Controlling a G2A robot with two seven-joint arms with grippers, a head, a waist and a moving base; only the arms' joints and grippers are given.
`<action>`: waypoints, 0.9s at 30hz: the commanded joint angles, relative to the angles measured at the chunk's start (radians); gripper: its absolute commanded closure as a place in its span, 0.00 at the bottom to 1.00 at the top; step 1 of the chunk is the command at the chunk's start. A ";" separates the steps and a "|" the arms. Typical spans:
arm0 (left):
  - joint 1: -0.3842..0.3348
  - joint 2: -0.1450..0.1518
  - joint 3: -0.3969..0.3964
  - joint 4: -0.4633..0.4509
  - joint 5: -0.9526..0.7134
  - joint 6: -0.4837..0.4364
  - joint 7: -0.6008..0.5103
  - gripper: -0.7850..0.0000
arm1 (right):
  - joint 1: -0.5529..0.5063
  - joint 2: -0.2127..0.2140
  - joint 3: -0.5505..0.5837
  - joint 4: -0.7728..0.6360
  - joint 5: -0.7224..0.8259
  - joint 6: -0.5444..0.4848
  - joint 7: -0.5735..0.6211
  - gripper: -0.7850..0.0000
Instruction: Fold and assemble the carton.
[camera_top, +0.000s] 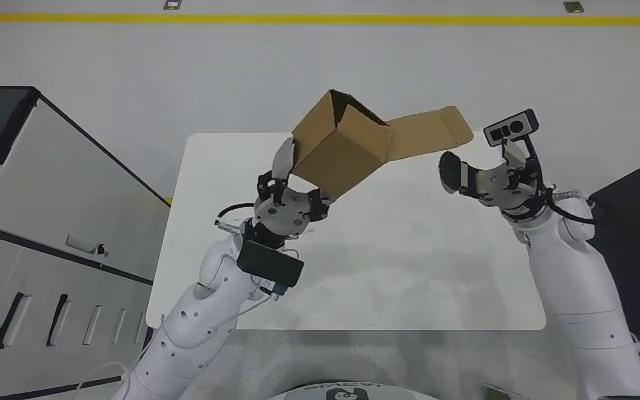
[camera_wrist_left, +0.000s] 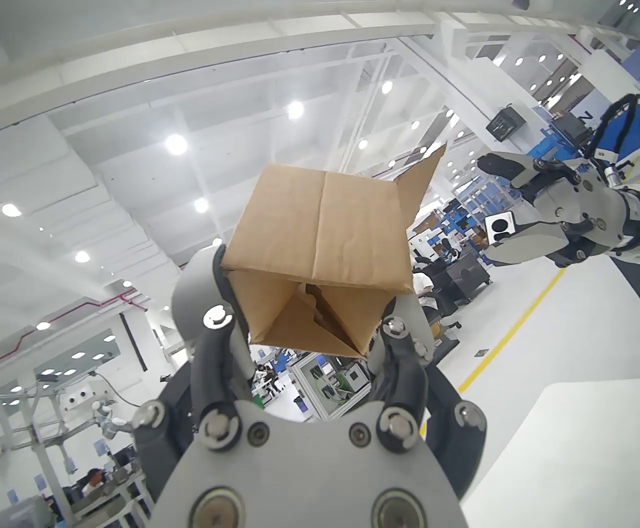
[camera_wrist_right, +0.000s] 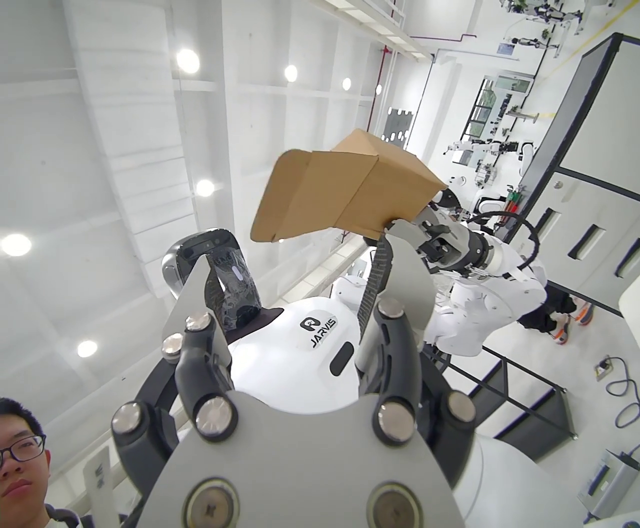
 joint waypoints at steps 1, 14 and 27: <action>-0.001 0.000 -0.001 0.002 0.021 -0.007 0.004 1.00 | -0.006 -0.001 0.002 -0.001 0.000 0.003 -0.005 0.30; 0.005 -0.005 0.009 -0.008 0.052 -0.019 0.021 1.00 | 0.021 -0.017 -0.037 -0.012 -0.007 0.045 -0.037 0.35; 0.012 -0.007 -0.003 -0.014 0.072 -0.035 0.025 1.00 | 0.049 -0.032 -0.064 -0.010 -0.008 0.052 -0.035 0.36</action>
